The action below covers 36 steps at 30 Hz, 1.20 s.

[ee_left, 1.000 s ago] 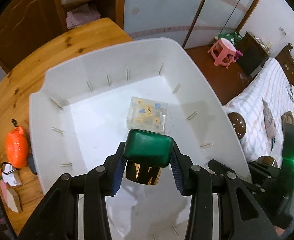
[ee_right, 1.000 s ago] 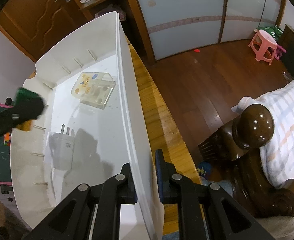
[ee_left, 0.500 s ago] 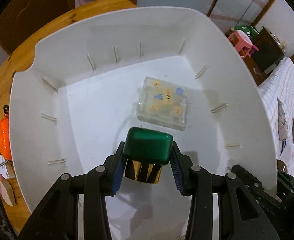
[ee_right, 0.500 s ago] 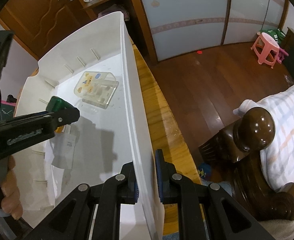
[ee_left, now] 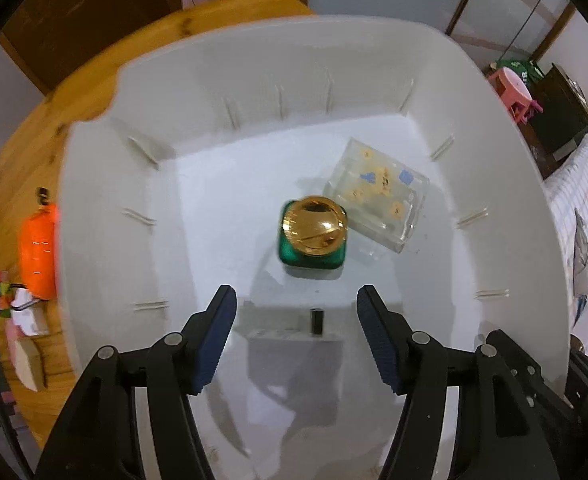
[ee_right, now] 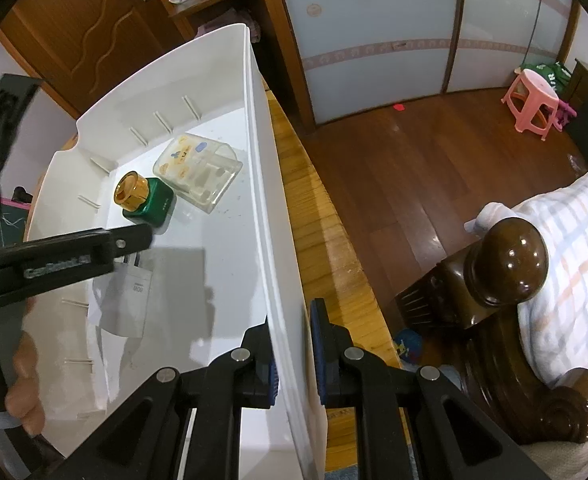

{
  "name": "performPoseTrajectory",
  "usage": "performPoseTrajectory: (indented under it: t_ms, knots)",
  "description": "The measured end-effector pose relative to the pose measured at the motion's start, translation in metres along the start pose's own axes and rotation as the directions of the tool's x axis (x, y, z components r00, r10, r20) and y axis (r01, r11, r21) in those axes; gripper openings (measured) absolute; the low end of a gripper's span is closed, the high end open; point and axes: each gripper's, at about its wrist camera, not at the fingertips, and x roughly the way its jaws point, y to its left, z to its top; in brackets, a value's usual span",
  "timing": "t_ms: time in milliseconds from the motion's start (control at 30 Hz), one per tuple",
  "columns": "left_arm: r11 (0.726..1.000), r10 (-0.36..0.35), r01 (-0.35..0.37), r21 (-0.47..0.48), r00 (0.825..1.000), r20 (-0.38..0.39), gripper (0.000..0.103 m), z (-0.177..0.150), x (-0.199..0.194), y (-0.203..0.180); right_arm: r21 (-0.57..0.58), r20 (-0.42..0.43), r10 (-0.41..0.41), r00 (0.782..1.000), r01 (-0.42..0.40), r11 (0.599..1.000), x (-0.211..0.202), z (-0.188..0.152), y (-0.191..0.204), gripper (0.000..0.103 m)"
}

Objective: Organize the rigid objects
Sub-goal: 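Withdraw the left tool from the bin toward the beige box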

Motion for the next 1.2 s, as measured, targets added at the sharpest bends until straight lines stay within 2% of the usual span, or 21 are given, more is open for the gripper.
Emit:
performPoseTrajectory:
  t_ms: [200,367,433,600,900,967,1033,1133,1200]
  knots:
    - [0.999,0.015,-0.013,-0.033,0.997,0.079,0.073,-0.010,-0.032,0.023,0.011,-0.008,0.000,1.000,0.000,1.000,0.000,0.001,-0.002,0.014]
    - [0.998,0.024,-0.017,-0.063,0.992,0.126,0.073,-0.025,-0.061,0.045,0.008,-0.006,-0.016,1.000,0.016,1.000,-0.001,0.002,-0.001,0.014]
    - [0.997,0.042,-0.031,-0.076,0.988,0.146,0.073,-0.022,-0.067,0.050,0.007,-0.006,-0.023,1.000,0.023,1.000,-0.001,0.002,0.000,0.014]
    - [0.981,0.131,-0.098,-0.167,0.971,0.201,0.073,-0.043,-0.093,0.097,0.012,-0.001,-0.024,1.000,0.024,1.000,-0.001,0.002,0.001,0.014]
    - [0.953,0.172,-0.101,-0.286,0.956,0.236,0.073,-0.083,-0.135,0.163,0.034,0.009,-0.036,0.999,0.035,0.999,-0.002,0.001,-0.003,0.014]
    - [0.941,0.192,-0.106,-0.321,0.949,0.251,0.073,-0.092,-0.145,0.176,0.035,0.010,-0.047,0.999,0.047,0.998,-0.003,0.001,-0.003,0.014]
    - [0.926,0.212,-0.110,-0.361,0.943,0.255,0.081,-0.101,-0.152,0.192,0.036,0.010,-0.052,0.999,0.051,0.998,-0.003,0.001,-0.003,0.014]
    - [0.900,0.212,-0.090,-0.426,0.945,0.250,0.082,-0.112,-0.155,0.215,0.038,0.008,-0.057,0.998,0.057,0.998,-0.002,0.001,-0.003,0.014]
    - [0.872,0.214,-0.080,-0.484,0.950,0.229,0.082,-0.120,-0.151,0.231,0.036,0.008,-0.070,0.997,0.070,0.997,-0.002,0.001,-0.002,0.014]
